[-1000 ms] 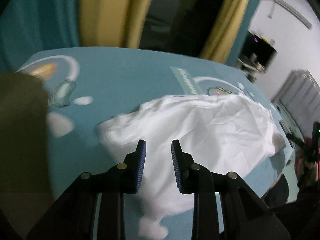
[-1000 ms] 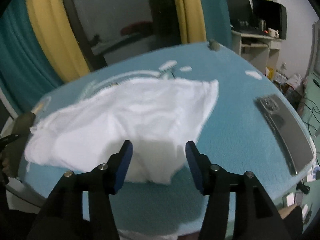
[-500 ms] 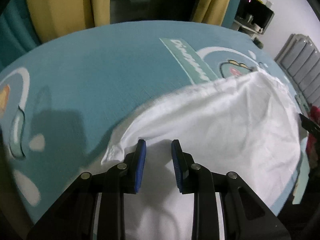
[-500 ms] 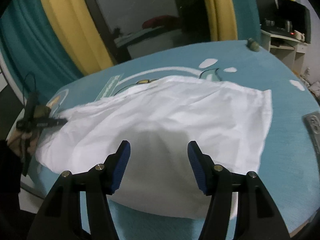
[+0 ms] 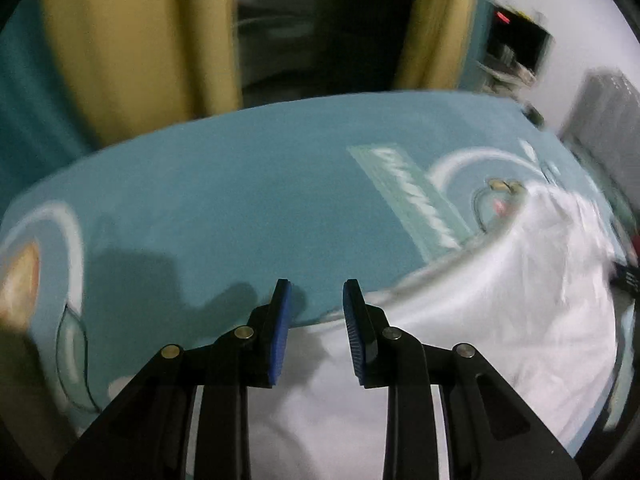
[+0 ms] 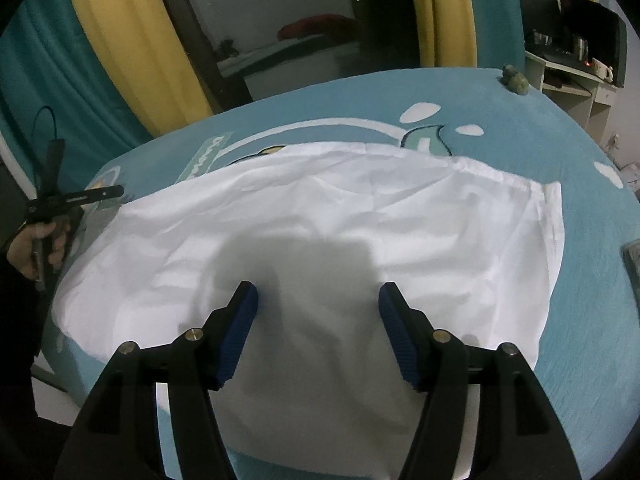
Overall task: Fold large clothes
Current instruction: 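Lift and fold the garment end with both grippers over the bundle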
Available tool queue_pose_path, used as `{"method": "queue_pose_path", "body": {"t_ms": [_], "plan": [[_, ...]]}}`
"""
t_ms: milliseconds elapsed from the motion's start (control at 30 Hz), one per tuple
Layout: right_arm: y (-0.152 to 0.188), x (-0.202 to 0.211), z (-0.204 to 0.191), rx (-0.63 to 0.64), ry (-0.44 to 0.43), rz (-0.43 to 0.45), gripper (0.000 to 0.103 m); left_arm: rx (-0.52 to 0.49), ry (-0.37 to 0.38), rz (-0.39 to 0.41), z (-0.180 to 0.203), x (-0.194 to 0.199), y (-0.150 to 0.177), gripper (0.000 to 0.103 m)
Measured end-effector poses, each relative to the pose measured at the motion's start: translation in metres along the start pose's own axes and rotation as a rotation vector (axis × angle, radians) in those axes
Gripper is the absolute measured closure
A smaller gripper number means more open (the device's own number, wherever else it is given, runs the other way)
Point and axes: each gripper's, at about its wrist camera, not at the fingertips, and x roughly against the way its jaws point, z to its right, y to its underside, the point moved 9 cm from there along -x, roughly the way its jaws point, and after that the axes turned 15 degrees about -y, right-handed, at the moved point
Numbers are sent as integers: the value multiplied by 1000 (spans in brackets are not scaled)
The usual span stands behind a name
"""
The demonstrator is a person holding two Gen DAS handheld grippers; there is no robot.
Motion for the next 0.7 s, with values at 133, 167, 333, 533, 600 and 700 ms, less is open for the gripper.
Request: {"method": "queue_pose_path", "body": {"t_ms": [133,167,333,533,600,700], "plan": [[-8,-2,1,3,12,6,39,-137,-2,-50,27,-10,9,75],[-9,-3,1,3,14,7,39,-166,-2,-54,34,-11,12,75],[-9,-4,1,7,19,6,39,-252,0,-28,54,-2,27,75],[-9,-10,3,1,23,-3,38,-259,-42,4,50,-5,22,75],[-8,-9,3,1,23,-2,38,-265,-79,22,47,-10,15,81],[-6,-9,5,-10,21,1,37,-257,-91,24,45,-18,7,103]]}}
